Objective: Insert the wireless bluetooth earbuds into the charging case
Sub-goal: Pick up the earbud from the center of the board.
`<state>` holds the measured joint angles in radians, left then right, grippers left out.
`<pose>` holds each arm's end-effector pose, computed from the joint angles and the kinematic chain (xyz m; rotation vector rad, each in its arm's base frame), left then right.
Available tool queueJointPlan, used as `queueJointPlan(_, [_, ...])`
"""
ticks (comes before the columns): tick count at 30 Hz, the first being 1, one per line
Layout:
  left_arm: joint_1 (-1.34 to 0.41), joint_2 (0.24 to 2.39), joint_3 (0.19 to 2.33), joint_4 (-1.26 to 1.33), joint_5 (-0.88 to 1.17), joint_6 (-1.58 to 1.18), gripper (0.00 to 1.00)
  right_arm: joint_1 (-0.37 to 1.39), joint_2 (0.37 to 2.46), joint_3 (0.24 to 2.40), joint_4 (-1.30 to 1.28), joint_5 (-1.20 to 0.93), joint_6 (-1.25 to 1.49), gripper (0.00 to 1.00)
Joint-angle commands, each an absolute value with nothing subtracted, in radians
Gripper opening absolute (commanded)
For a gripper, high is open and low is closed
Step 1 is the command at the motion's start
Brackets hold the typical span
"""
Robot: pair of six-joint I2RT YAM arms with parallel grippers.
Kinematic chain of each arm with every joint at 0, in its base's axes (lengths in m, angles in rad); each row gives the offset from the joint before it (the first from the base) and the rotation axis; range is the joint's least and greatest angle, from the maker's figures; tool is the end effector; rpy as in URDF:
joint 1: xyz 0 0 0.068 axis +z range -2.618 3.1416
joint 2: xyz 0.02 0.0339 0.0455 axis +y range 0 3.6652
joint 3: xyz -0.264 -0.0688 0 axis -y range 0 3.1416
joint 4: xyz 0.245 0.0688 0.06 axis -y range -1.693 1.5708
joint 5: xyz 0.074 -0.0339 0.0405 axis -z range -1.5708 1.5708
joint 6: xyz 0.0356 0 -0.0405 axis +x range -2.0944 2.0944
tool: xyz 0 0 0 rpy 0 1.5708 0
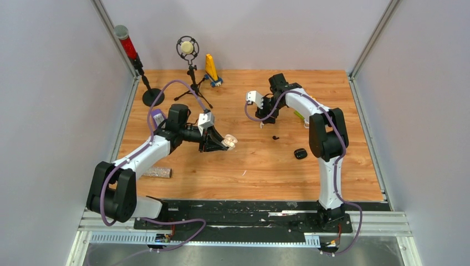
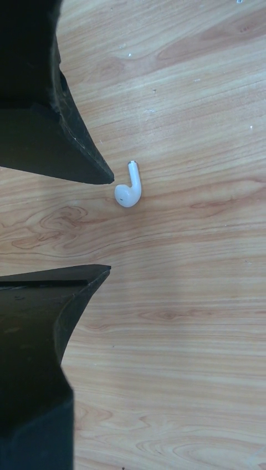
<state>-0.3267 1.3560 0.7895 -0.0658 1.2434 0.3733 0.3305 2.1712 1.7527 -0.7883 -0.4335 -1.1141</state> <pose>0.2464 -0.1191 0.2401 1.2669 1.5088 -1.3045 0.4257 0.1619 0.1872 -1.8139 1.8978 0.3495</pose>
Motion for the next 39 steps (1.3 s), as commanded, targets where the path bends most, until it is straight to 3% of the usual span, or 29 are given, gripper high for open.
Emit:
queueJointPlan(1, [-0.325,1.336,0.787,-0.034,1.255,0.365,0.25,0.327,2.157,1.765,-0.791,-0.488,-1.167,0.56])
queueJointPlan(28, [-0.325,1.344,0.788,-0.034,1.252,0.359,0.25,0.342,2.239,1.796,-0.792,-0.51,-1.18,0.49])
queueJointPlan(36, [-0.325,1.347,0.788,-0.034,1.249,0.36,0.25,0.344,2.242,1.793,-0.795,-0.529,-1.186,0.37])
queueJointPlan(39, [-0.325,1.348,0.79,-0.031,1.251,0.356,0.25,0.345,2.246,1.792,-0.796,-0.523,-1.186,0.22])
